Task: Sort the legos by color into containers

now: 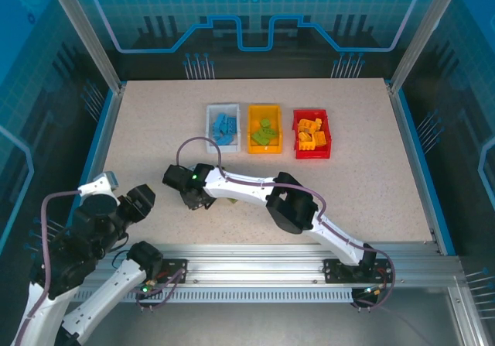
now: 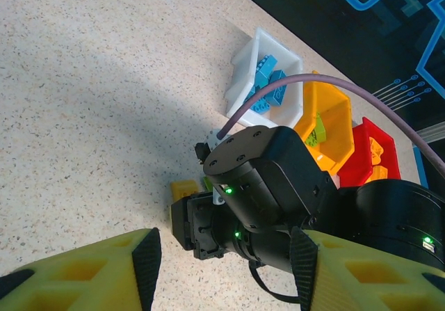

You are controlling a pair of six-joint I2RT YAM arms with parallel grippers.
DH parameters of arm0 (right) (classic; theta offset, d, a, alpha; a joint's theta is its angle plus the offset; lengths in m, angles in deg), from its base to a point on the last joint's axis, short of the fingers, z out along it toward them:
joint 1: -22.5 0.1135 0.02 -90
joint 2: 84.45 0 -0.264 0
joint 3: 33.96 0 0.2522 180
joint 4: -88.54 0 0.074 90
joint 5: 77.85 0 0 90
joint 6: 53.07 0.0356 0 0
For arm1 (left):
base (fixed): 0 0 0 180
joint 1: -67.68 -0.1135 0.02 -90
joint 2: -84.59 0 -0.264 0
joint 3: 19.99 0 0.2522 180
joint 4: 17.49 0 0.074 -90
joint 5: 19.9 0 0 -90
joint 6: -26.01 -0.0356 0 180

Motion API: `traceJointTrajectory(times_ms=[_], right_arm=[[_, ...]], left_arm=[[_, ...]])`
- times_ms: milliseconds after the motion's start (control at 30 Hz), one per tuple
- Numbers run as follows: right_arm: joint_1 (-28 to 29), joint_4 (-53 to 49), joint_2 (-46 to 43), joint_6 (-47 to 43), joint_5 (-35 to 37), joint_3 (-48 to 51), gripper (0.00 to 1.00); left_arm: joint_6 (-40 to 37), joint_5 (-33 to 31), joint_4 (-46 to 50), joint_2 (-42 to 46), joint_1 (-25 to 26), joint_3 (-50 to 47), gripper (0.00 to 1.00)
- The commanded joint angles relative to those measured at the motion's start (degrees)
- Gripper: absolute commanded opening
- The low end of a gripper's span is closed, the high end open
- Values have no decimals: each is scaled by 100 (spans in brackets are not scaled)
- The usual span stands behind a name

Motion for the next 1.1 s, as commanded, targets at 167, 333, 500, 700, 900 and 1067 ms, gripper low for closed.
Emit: traceJointTrajectory(times_ms=[167,333,500,700,900,1067], right_arm=[[7,312,-1915,-179,821,1021,25],[-558,507,-3518,-142,1131,2473,25],[-1909,663,-5018,-282,941,3985,25],[-3779,845,-5552,-890,253,4655,27],[-4878,1042,-4805,-1321,-307,4546,28],[-5223,1099,-3987,-1525,-668,4194,29]], left_arm=[[-85,444,-386,-386,-35,-30,58],[-246,1571,-1377,-1111,-34,-44,59],[-71,2837,-2851,-2395,19,61,61],[-467,2400,-3371,-4585,1241,1255,62],[-639,1992,-3864,-6198,2091,2344,62],[-748,1748,-3956,-6926,2387,2927,62]])
